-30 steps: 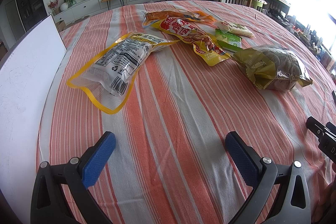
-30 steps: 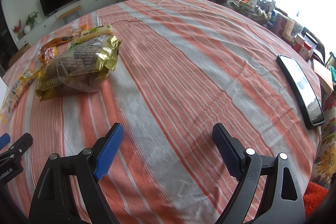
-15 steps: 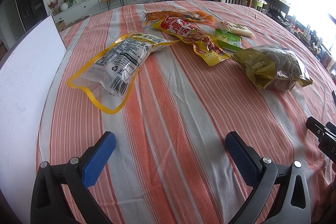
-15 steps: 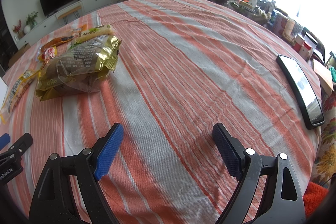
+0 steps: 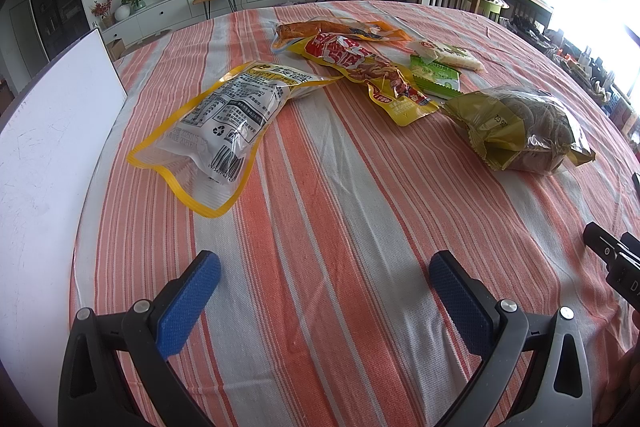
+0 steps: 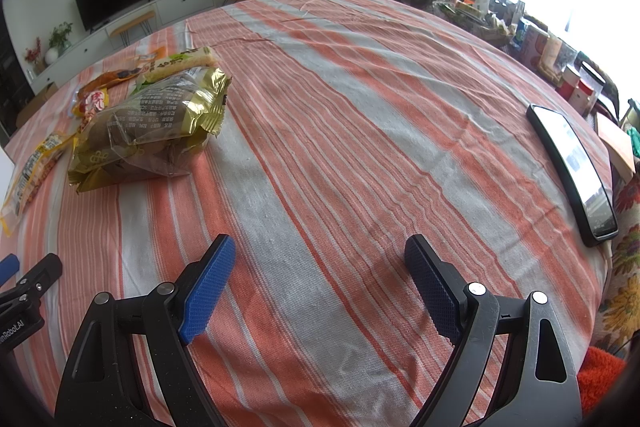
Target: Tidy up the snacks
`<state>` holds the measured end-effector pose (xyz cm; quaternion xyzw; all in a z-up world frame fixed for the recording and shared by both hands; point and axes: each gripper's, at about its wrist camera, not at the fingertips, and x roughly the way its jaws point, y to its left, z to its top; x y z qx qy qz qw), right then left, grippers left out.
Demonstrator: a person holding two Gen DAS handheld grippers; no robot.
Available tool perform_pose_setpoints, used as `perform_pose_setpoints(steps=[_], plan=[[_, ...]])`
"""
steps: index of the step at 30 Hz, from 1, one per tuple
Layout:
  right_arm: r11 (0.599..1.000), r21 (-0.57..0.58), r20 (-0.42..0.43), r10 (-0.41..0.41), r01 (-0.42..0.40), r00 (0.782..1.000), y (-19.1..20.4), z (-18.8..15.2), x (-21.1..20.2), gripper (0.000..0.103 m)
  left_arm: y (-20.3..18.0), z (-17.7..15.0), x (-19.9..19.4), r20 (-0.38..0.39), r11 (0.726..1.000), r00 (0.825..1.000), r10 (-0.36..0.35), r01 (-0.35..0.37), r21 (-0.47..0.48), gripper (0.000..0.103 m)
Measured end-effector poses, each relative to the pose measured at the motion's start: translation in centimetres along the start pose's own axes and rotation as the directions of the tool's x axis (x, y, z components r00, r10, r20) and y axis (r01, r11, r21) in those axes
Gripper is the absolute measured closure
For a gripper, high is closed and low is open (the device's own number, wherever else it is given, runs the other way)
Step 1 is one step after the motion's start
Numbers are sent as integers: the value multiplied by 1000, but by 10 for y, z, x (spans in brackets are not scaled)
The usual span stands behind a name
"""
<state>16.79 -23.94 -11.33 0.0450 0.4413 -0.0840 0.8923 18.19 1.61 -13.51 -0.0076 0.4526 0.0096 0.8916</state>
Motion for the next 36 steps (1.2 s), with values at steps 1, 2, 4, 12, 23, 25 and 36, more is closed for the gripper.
perform_pose_setpoints(steps=[1,2,4,12,23,25,36], plan=[[1000,0,0,0,0,1000,0,0,0,14,-1,0,-1,0,1000,1000,0,0,0,0],[1000,0,0,0,0,1000,0,0,0,14,-1,0,-1,0,1000,1000,0,0,0,0],[1000,0,0,0,0,1000,0,0,0,14,-1,0,-1,0,1000,1000,0,0,0,0],[1000,0,0,0,0,1000,0,0,0,14,3,-2,-9,-133,999,991,-17,21,28,0],[1000,0,-1,0,0,1000,0,0,0,14,36,73,-72,-70,990,992,-107,112,84,0],[1000,0,-1,0,0,1000,0,0,0,14,38,90,-56,-105,983,989,-106,120,136,0],[1000,0,-1,0,0,1000,0,0,0,14,38,134,32,-223,958,970,-99,153,241,0]])
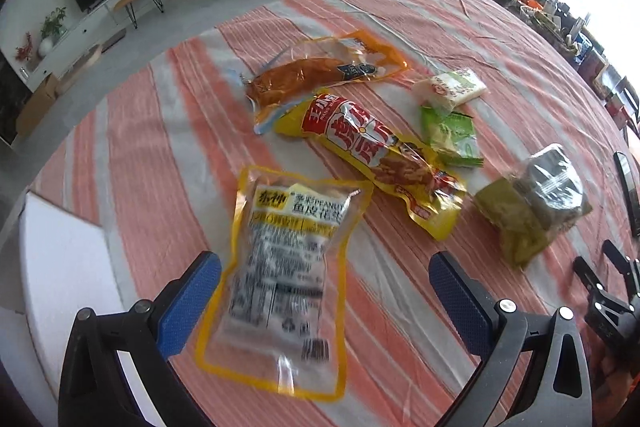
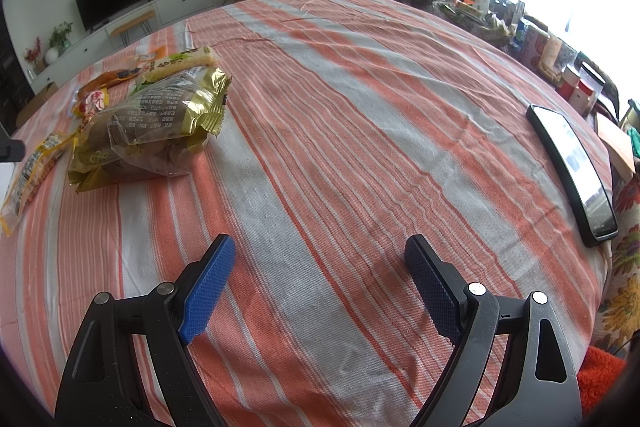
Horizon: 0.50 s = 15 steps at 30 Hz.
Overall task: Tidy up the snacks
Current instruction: 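Grasp the clear yellow-edged peanut bag with the left gripper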
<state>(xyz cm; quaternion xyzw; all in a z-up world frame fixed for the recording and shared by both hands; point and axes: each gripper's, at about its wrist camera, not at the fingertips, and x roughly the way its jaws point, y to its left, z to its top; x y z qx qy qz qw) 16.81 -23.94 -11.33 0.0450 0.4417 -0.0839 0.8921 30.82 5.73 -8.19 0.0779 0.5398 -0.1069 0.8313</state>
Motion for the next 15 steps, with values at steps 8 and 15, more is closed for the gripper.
perform_pose_setpoints(steps=[8,15], plan=[[1000,0,0,0,0,1000,0,0,0,14,27,6,54,-74,997,997,30,-36,-72,0],[1000,0,-1,0,0,1000,0,0,0,13,34,3,51,1,992,999,34,-34,-120,0]])
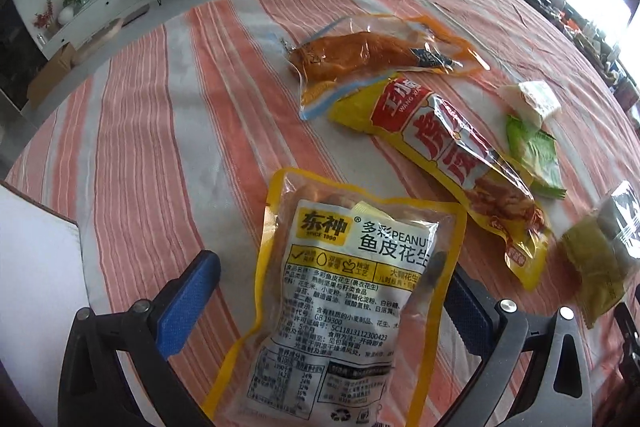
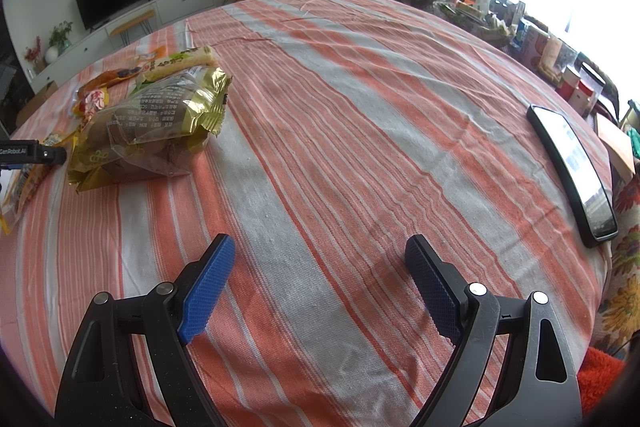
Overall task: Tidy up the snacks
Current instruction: 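Grasp the clear yellow-edged peanut bag with the left gripper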
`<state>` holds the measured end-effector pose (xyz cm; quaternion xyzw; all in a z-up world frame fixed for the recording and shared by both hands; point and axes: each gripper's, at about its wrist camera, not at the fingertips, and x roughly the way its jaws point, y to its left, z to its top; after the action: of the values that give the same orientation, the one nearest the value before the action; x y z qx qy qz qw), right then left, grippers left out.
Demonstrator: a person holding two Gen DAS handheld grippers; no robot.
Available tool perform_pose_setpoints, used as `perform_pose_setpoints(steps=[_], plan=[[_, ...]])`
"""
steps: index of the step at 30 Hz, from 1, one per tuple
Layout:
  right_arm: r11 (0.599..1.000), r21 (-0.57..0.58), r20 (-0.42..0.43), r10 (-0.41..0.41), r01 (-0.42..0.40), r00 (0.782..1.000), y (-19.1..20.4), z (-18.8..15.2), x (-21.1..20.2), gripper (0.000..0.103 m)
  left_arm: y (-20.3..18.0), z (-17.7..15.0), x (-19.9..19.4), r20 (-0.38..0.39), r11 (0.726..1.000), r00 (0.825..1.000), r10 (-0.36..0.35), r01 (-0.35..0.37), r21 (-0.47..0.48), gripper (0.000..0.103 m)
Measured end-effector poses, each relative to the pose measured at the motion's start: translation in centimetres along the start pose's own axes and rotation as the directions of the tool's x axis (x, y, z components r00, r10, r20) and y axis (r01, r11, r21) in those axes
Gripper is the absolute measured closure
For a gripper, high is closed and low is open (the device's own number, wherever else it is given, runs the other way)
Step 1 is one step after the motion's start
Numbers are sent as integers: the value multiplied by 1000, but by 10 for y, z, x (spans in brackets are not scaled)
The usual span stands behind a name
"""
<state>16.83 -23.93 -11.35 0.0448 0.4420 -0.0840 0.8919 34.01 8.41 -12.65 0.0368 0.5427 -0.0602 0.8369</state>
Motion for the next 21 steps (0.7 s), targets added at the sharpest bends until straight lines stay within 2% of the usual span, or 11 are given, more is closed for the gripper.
perform_pose_setpoints(steps=[8,9,10,11,15,18,21], plan=[[1000,0,0,0,0,1000,0,0,0,13,2,0,2,-41,999,999,18,-20,-45,2],[1000,0,0,0,0,1000,0,0,0,13,2,-2,-1,-30,998,999,22,-23,-54,11],[1000,0,0,0,0,1000,0,0,0,13,2,-4,-6,-10,998,1000,23,-24,-60,30],[1000,0,0,0,0,1000,0,0,0,13,1,-6,-11,1,997,1000,28,-28,-67,41],[1000,0,0,0,0,1000,0,0,1,13,3,-26,-23,-21,988,998,59,-61,-143,42],[1000,0,0,0,0,1000,0,0,0,13,-2,-56,-36,-51,967,992,119,-128,-220,42],[1000,0,0,0,0,1000,0,0,0,13,-18,-97,-54,-63,948,994,91,-106,-299,42]])
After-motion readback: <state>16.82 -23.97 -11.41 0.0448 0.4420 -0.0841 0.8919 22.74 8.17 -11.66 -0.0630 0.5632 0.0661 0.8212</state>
